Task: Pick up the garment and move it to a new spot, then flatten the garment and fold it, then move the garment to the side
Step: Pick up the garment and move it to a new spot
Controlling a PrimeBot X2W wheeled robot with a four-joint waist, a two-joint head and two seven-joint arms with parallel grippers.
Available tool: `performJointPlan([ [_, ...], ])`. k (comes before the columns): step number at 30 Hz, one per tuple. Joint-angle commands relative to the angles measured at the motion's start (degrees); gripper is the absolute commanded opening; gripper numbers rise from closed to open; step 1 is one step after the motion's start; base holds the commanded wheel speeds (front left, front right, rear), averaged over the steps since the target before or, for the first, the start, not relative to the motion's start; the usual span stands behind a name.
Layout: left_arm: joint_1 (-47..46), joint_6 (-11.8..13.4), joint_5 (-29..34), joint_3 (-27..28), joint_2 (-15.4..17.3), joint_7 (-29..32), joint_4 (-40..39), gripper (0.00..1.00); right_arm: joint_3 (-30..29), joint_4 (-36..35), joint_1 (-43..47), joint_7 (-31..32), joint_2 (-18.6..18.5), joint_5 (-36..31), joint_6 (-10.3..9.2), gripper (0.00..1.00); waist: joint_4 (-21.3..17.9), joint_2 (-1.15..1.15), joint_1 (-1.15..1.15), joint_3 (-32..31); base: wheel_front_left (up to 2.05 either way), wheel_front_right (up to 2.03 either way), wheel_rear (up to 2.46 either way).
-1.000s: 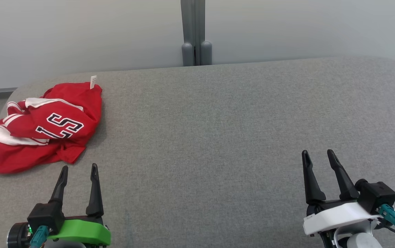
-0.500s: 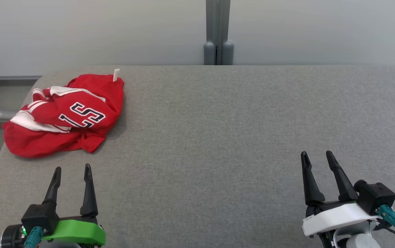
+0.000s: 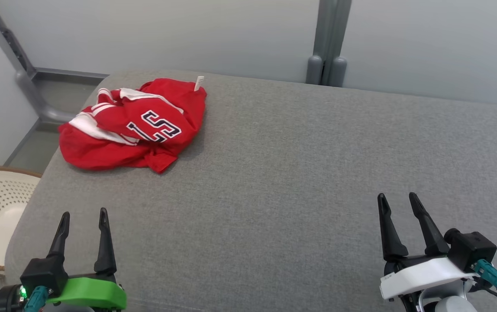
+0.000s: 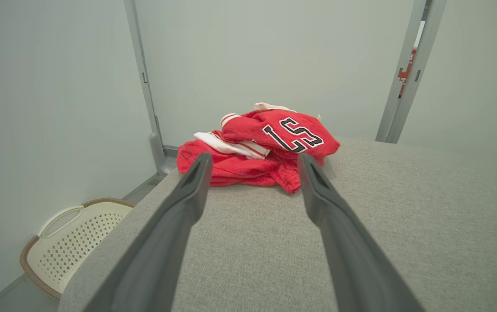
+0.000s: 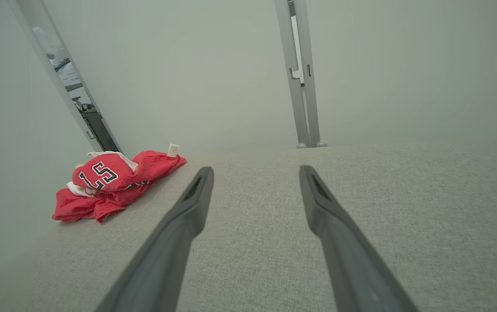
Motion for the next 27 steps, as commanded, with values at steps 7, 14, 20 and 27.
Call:
performJointPlan([
  [7,0.16,0.33,-0.58,1.15,0.76,-0.04,-0.04,1.00,0.08,0.12,0.61,-0.18,-0.24,0.12,0.00,1.00,5.27,0.00,0.00,0.56,0.00,0.00,0.00],
  [14,-0.24,0.40,-0.93,1.92,0.88,-0.04,-0.22,1.00,0.16,0.30,-0.13,-0.18,-0.24,-0.29,0.00,1.00,7.79,0.00,0.00,1.38,0.00,0.00,0.00],
  [20,-0.18,0.38,-0.82,2.17,0.85,-0.04,-0.17,1.00,0.51,0.37,-0.27,-0.18,-0.24,-0.23,0.00,1.00,8.96,0.00,0.00,1.39,0.00,0.00,0.00],
  [27,-0.19,0.23,-0.66,2.44,0.98,-0.04,0.15,1.00,0.92,0.83,-0.31,-0.18,-0.24,0.08,0.00,1.00,9.25,0.00,0.00,0.99,0.00,0.00,0.00],
])
